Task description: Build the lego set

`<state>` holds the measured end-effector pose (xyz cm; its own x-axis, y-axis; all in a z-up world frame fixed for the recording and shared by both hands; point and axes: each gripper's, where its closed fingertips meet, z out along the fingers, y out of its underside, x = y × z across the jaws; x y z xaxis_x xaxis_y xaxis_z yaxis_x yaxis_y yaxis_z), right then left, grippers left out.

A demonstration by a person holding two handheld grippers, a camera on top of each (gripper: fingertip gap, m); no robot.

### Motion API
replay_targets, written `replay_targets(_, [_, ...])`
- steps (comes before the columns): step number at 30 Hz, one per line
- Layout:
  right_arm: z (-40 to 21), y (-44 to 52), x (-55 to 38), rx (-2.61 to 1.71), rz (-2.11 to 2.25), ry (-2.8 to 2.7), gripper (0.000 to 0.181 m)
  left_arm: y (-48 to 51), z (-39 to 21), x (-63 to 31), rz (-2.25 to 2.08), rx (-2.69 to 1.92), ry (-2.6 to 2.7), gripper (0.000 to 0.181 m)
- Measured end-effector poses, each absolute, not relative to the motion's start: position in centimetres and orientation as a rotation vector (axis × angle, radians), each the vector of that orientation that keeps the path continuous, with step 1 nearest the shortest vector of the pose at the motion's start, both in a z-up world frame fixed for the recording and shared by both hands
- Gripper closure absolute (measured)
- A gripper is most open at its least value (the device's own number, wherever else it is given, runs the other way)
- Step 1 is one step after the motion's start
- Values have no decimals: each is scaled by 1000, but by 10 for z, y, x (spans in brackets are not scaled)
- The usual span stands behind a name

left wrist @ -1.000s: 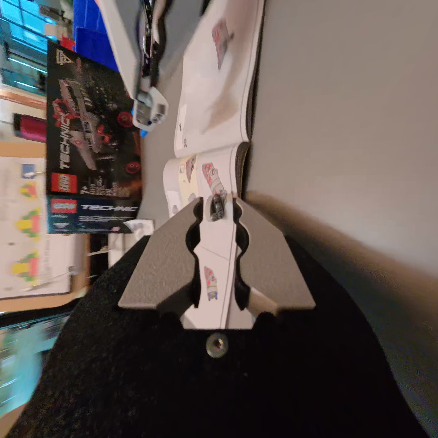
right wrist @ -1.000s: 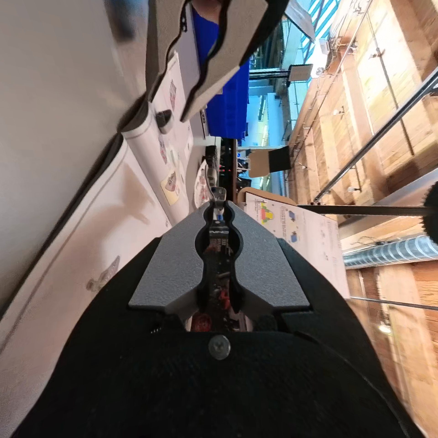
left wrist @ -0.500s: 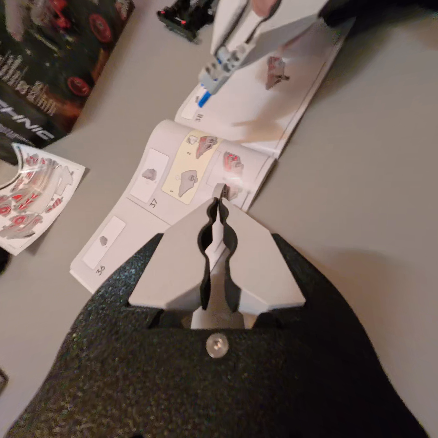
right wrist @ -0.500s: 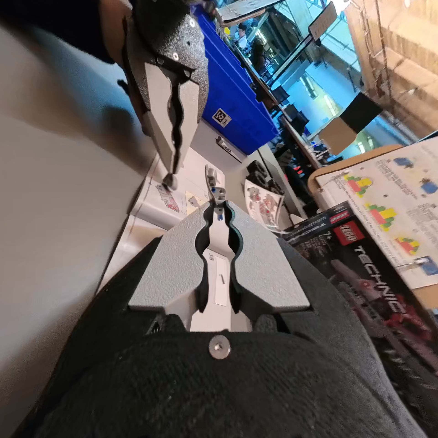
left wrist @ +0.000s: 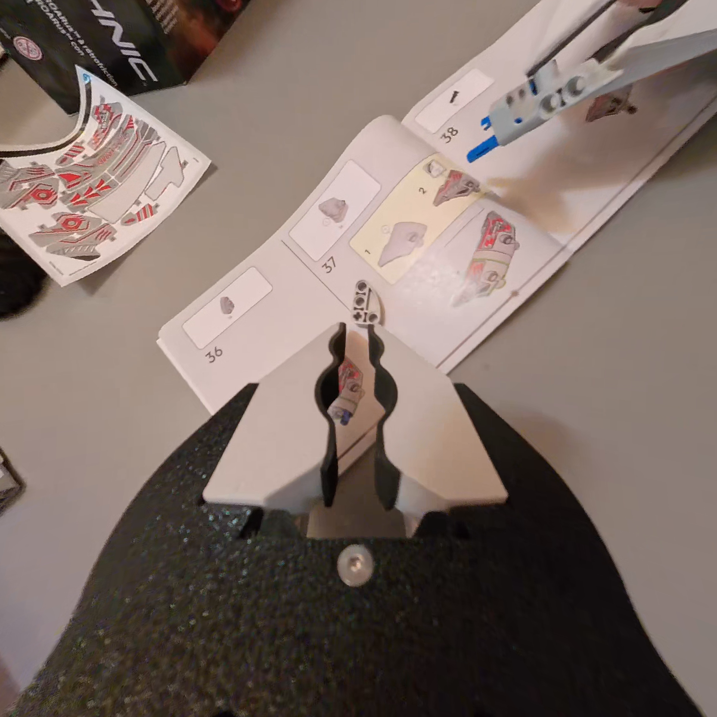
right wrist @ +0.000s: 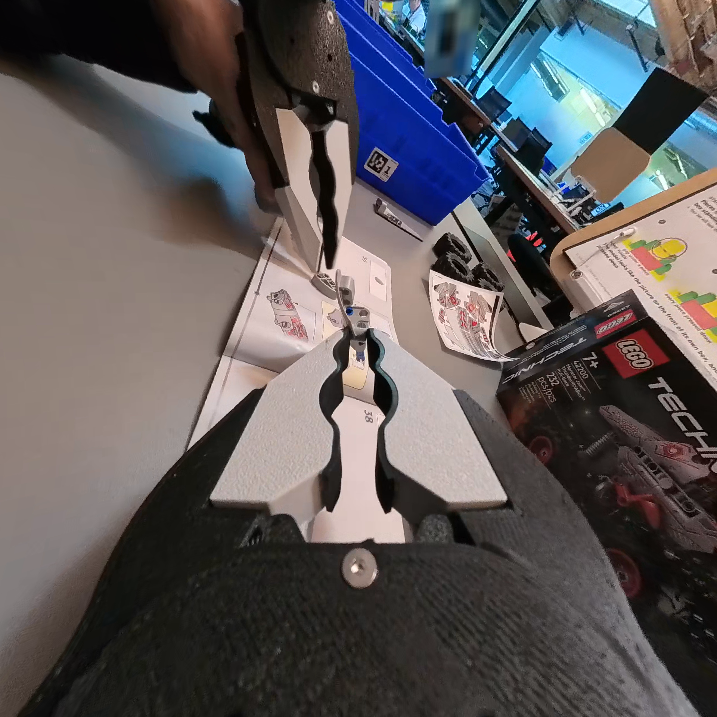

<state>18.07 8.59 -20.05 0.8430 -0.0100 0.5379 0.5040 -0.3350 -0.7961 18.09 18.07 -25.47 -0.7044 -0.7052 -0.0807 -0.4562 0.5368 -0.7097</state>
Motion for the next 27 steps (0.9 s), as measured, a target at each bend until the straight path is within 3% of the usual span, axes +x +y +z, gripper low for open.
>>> replay_targets(9, [-202,83,181,-1852,-508,-351,175,168,-251,179,-1031,-981,2468,157])
replay_targets(17, [-194,84,168,-1778,-518,-432,175,165,-261,187,-973,-1079,2453,164])
replay_targets(27, [-192,95,131,-1636,-947,-867,175,132,-257,90,-1016,-220,2727,166])
